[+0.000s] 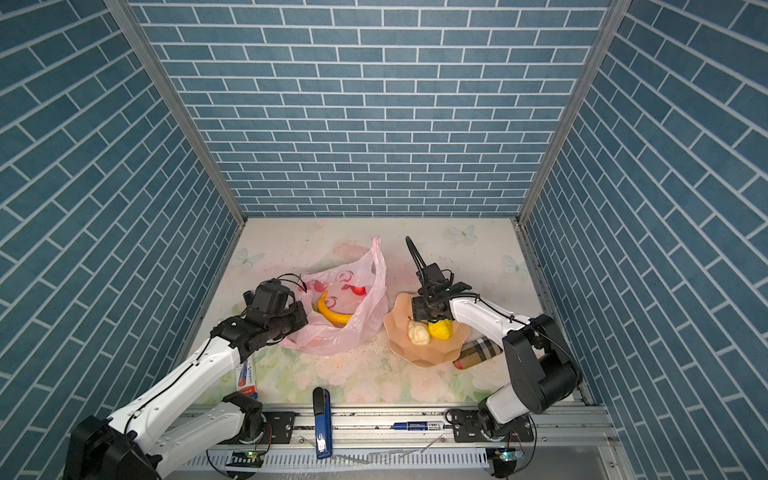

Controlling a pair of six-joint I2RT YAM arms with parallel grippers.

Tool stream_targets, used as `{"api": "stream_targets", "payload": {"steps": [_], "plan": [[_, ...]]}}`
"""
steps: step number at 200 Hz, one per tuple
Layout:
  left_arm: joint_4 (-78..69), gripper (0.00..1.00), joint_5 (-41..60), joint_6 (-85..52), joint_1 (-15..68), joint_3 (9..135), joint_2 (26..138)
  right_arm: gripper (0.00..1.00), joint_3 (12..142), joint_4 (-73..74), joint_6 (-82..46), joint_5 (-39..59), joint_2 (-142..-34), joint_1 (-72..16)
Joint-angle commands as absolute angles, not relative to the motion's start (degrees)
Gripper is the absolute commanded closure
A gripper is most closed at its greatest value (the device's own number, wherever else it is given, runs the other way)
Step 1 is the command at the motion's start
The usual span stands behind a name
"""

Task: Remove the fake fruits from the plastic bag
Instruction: 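Carry the pale fruit over the peach bowl with the right gripper, then lower the pale fruit into the bowl and open the right gripper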

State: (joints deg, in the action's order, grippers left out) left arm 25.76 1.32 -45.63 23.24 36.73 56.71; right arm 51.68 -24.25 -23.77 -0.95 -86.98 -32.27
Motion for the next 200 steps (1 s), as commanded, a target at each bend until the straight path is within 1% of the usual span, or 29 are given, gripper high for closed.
{"api": "stream_targets", "payload": {"steps": [1,46,68,93,127,170,180,200], "plan": [[25.66,1.00,0.94,-45.35,23.41,38.24,56.72,0.35,50.23,-23.71,-25.40,-0.79,-87.83,-31.86],[25.59,1.00,0.97,-45.35,23.40,38.19,56.61,0.22,50.53,-24.21,-25.40,-1.64,-87.04,-31.90],[25.49,1.00,1.08,-45.39,23.40,38.09,56.41,0.19,50.84,-24.76,-25.33,-1.92,-86.32,-31.90],[25.42,1.00,1.14,-45.36,23.38,37.78,55.92,0.17,51.15,-25.68,-25.31,-2.79,-85.45,-31.90],[25.71,1.00,1.26,-45.35,23.38,37.36,54.67,0.16,51.57,-27.05,-25.76,-4.07,-82.87,-31.93],[24.89,1.00,2.10,-45.19,23.38,36.93,54.31,0.15,53.42,-32.38,-26.01,-6.75,-77.99,-32.01],[24.70,1.00,2.28,-44.95,23.41,36.91,54.32,0.17,54.29,-34.01,-26.11,-7.37,-76.47,-32.08],[24.61,1.00,2.80,-44.31,23.40,37.17,54.40,0.25,57.42,-37.71,-25.93,-8.81,-72.99,-33.34]]}}
